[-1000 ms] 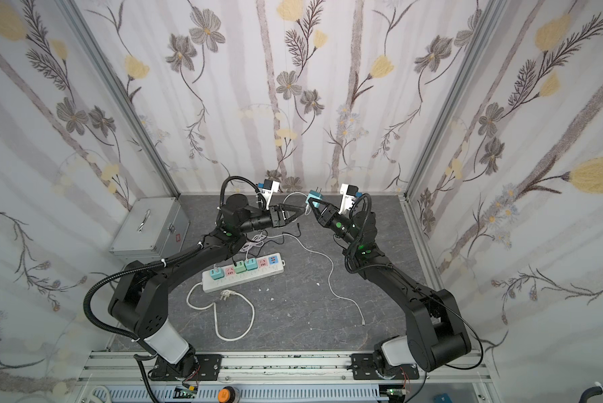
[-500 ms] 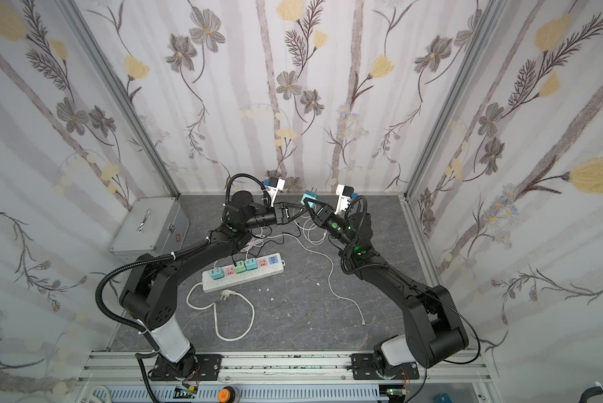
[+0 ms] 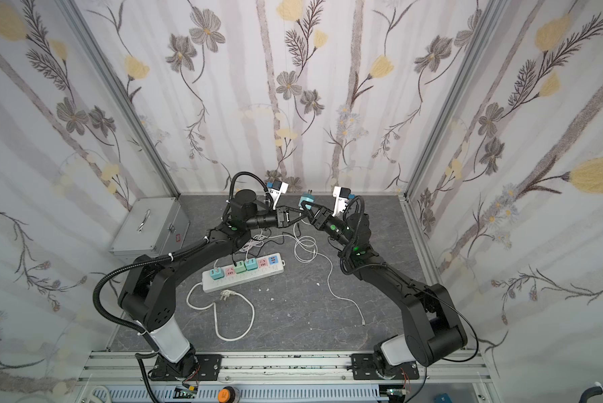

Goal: Insert plugs into power strip
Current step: Turn over the plug.

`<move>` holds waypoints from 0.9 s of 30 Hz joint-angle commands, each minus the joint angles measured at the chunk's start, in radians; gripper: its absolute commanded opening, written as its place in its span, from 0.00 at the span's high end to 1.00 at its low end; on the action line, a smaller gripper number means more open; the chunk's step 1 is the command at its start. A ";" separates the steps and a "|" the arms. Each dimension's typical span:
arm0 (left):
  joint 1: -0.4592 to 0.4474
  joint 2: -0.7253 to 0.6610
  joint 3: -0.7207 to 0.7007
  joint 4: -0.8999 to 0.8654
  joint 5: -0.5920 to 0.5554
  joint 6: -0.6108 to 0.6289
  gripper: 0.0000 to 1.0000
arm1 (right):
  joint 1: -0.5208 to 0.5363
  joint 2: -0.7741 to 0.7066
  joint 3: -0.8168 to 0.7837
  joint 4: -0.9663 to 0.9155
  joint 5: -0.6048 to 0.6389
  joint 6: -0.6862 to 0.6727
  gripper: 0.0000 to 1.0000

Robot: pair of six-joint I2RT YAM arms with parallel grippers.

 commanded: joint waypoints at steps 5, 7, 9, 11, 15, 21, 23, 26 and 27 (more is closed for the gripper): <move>0.004 -0.097 0.021 -0.430 -0.185 0.445 1.00 | -0.072 -0.159 -0.032 -0.355 -0.002 -0.320 0.29; 0.003 -0.104 0.038 -0.518 -0.224 0.531 1.00 | -0.088 -0.180 -0.013 -0.456 -0.038 -0.396 0.25; 0.002 -0.110 0.051 -0.595 -0.294 0.620 1.00 | -0.093 -0.193 0.017 -0.570 -0.089 -0.484 0.22; -0.001 -0.119 0.045 -0.630 -0.370 0.712 1.00 | -0.093 -0.196 0.065 -0.689 -0.138 -0.562 0.21; -0.010 -0.145 0.002 -0.613 -0.432 0.922 1.00 | -0.093 -0.148 0.212 -0.961 -0.215 -0.700 0.20; -0.049 -0.216 -0.156 -0.448 -0.482 1.325 1.00 | -0.087 -0.042 0.394 -1.235 -0.239 -0.708 0.22; -0.052 -0.235 -0.194 -0.397 -0.475 1.401 1.00 | -0.082 -0.022 0.423 -1.276 -0.246 -0.694 0.22; -0.053 -0.229 -0.163 -0.491 -0.426 1.514 1.00 | -0.071 -0.005 0.435 -1.282 -0.309 -0.682 0.23; -0.052 -0.226 -0.156 -0.522 -0.407 1.561 1.00 | -0.066 0.003 0.438 -1.281 -0.332 -0.680 0.23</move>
